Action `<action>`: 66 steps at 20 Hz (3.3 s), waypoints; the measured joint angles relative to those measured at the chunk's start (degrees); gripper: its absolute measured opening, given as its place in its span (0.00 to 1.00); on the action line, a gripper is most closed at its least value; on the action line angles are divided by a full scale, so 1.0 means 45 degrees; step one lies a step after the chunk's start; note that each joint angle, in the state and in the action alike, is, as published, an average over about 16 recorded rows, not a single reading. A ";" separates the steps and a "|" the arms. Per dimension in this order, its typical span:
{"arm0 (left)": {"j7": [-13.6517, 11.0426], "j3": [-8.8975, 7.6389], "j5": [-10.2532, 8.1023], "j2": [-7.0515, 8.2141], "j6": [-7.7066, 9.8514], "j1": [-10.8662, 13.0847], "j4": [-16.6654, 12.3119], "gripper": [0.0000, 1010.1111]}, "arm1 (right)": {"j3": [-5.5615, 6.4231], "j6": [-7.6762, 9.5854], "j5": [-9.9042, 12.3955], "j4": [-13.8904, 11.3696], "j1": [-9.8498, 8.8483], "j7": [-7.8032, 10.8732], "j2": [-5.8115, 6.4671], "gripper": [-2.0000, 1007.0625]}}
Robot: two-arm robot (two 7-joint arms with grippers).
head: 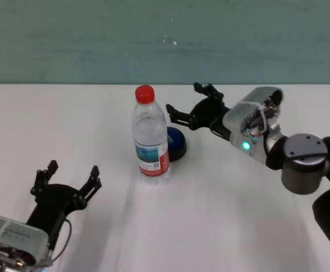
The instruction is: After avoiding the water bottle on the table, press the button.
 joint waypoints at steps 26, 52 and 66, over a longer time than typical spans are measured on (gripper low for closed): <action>0.0000 0.0000 0.0000 0.0000 0.0000 0.0000 0.0000 0.99 | 0.2025 0.0069 -0.0837 -0.4629 -0.4332 -0.2397 0.0280 1.00; 0.0000 0.0000 0.0000 0.0000 0.0000 0.0000 0.0000 0.99 | 0.3099 -0.2012 -0.0167 -0.5339 -0.7506 -0.2456 -0.0693 1.00; 0.0000 0.0000 0.0000 0.0000 0.0000 0.0000 0.0000 0.99 | 0.3571 -0.2547 -0.0351 -0.5262 -0.8117 -0.2839 -0.1167 1.00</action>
